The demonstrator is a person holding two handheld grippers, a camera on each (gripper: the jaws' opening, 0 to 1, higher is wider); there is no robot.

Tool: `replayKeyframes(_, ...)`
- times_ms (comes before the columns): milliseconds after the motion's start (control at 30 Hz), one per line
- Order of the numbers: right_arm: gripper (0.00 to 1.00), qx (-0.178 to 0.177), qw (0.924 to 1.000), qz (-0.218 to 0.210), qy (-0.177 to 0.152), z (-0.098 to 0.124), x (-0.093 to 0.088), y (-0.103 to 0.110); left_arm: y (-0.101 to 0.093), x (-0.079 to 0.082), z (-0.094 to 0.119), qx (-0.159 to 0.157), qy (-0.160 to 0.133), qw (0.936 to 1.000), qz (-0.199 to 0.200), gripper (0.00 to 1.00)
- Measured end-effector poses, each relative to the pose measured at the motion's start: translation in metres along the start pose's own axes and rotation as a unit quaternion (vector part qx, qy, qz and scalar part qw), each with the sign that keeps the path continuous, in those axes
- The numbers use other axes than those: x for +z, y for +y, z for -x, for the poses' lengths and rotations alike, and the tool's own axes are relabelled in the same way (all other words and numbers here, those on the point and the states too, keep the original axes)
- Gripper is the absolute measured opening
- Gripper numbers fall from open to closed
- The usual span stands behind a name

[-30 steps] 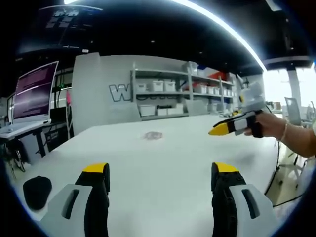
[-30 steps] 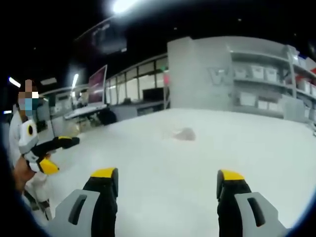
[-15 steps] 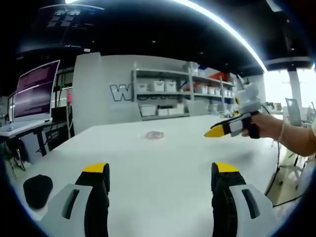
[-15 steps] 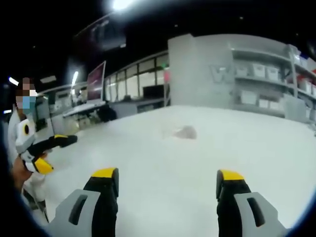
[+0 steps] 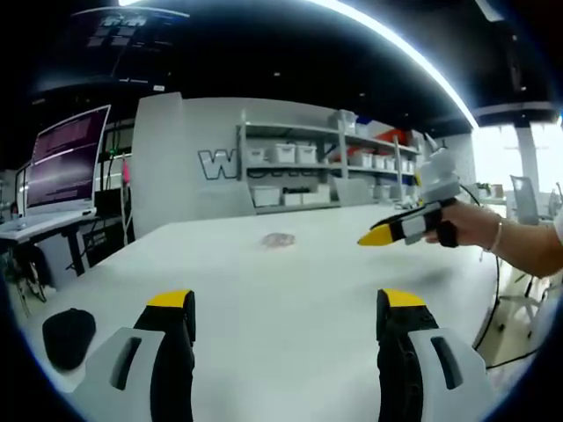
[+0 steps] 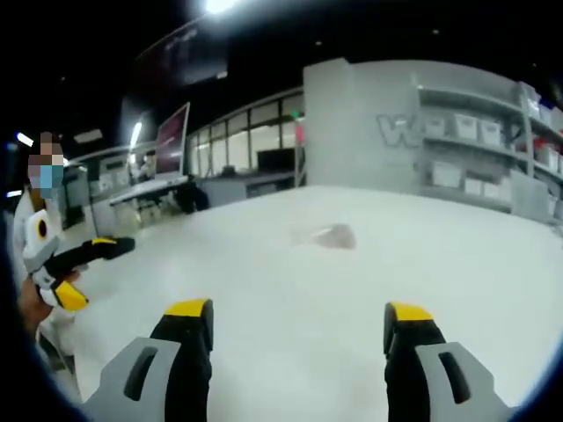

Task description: Open the resealable bag by pulling the two sides of the seal apart until the entire bag opening is separated and visibly accessible.

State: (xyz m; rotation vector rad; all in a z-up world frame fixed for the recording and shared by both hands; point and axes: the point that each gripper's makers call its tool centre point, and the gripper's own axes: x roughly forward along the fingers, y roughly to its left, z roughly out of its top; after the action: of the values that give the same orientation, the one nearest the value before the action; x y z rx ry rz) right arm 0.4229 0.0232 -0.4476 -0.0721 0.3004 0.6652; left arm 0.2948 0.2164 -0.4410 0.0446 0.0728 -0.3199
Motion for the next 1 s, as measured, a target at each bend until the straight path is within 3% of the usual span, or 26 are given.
replayKeyframes(1000,0.75,-0.007,0.9997,0.013,0.021,-0.019,0.010,0.002,0.001,-0.002,-0.004,-0.004,-0.003,1.0000,0.005,0.83)
